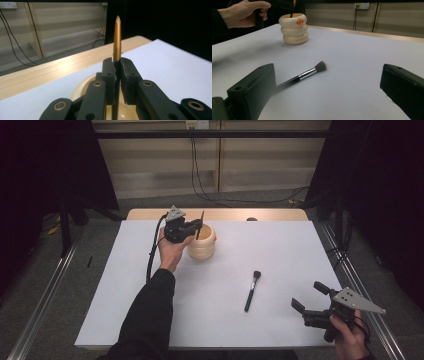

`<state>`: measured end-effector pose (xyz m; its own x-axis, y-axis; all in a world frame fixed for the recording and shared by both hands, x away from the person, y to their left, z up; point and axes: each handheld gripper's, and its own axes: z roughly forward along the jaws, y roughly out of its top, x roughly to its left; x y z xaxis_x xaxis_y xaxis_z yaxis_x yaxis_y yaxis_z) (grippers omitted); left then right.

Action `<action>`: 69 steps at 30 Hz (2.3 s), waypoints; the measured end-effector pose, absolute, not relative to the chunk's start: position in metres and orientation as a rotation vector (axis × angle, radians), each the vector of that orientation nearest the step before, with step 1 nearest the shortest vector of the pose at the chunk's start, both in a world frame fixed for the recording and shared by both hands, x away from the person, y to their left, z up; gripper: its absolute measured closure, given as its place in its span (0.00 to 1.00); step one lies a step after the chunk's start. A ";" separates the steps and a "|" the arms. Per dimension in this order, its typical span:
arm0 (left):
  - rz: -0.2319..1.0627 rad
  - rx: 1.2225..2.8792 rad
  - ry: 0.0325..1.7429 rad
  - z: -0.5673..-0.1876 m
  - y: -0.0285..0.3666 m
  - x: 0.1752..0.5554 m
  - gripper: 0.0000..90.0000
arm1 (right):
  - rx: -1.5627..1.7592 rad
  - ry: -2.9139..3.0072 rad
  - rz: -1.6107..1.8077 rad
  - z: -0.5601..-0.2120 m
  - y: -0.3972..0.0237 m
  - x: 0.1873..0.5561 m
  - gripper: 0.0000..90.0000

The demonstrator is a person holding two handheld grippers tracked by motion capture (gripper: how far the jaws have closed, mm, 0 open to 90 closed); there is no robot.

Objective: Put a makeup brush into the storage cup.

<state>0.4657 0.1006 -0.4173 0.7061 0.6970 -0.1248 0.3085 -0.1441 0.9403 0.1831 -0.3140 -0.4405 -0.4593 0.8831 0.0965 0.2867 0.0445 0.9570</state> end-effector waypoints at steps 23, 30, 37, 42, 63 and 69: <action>0.416 1.725 0.856 -0.401 0.110 0.444 0.24 | 1.166 1.798 1.427 -0.440 -0.313 0.184 0.00; 0.395 1.718 0.854 -0.397 0.118 0.432 0.03 | 1.168 1.803 1.421 -0.440 -0.312 0.185 0.00; 0.424 1.704 0.825 -0.397 0.125 0.417 0.02 | 1.162 1.803 1.416 -0.440 -0.311 0.185 0.00; 0.439 1.728 0.839 -0.402 0.130 0.406 0.01 | 1.164 1.801 1.414 -0.440 -0.310 0.186 0.00; 0.447 1.739 0.756 -0.395 0.148 0.354 0.02 | 1.166 1.802 1.416 -0.440 -0.311 0.185 0.00; 0.470 1.747 0.759 -0.397 0.155 0.340 0.02 | 1.171 1.794 1.411 -0.440 -0.311 0.186 0.00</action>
